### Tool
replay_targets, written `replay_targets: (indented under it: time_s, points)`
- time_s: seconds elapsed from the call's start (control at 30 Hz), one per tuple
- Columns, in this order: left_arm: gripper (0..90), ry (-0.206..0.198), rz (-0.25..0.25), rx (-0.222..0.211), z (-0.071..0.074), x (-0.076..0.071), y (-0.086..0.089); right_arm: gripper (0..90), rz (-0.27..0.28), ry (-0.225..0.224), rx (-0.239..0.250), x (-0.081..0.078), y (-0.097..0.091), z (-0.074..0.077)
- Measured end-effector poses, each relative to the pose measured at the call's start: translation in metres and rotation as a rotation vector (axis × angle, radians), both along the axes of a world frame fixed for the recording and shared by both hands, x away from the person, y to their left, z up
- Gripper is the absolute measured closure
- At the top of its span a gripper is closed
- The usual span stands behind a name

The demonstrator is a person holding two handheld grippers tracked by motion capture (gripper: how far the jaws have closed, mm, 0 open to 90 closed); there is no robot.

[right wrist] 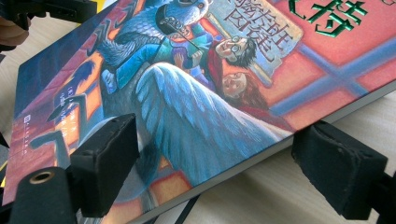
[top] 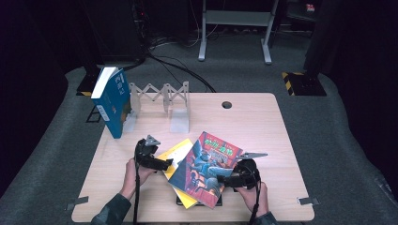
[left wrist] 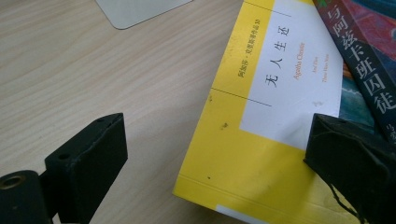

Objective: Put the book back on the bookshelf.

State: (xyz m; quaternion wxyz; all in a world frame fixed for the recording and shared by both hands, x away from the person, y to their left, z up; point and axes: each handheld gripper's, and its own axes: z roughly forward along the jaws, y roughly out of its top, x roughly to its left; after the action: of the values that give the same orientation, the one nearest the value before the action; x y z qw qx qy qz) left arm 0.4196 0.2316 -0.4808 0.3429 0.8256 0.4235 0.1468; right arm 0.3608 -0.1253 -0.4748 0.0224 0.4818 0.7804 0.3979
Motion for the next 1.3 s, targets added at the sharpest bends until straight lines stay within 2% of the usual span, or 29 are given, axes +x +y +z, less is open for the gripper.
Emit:
replay_targets:
  time_s: [0.03,0.1,0.3,0.53,0.7,0.83,0.97,1.17,1.23,1.3]
  points:
    - [5.9,0.004,0.0,-0.004,0.0,0.0,0.0,14.6,0.007,-0.011,-0.004,0.002,0.0,0.0]
    - [5.8,0.012,-0.011,-0.005,0.0,-0.001,0.0,14.9,0.005,-0.003,-0.004,0.005,0.001,0.0]
    - [5.8,0.016,-0.003,-0.014,0.0,-0.001,0.001,15.0,0.025,-0.01,-0.011,0.014,0.002,0.001]
    - [5.8,0.058,-0.032,-0.012,0.002,0.0,0.003,15.0,0.048,-0.007,-0.014,0.021,0.002,0.002]
    - [4.3,0.063,-0.025,0.002,0.006,0.003,0.001,14.3,0.057,-0.041,-0.044,0.02,0.003,0.004]
    - [2.2,0.052,-0.02,-0.004,0.014,0.01,-0.003,12.3,0.027,-0.073,-0.054,0.019,0.001,0.004]
    - [1.6,0.037,-0.025,-0.032,0.021,0.016,-0.009,11.3,0.01,-0.063,-0.04,0.023,-0.001,0.002]
    - [1.4,0.048,-0.05,-0.059,0.025,0.026,-0.02,13.3,0.019,-0.044,-0.015,0.027,0.001,0.001]
    - [1.4,0.049,-0.052,-0.054,0.026,0.027,-0.023,13.4,0.03,-0.041,-0.017,0.028,0.0,0.001]
    - [1.4,0.055,-0.073,-0.065,0.028,0.032,-0.032,13.4,0.033,-0.038,-0.014,0.029,0.0,0.0]
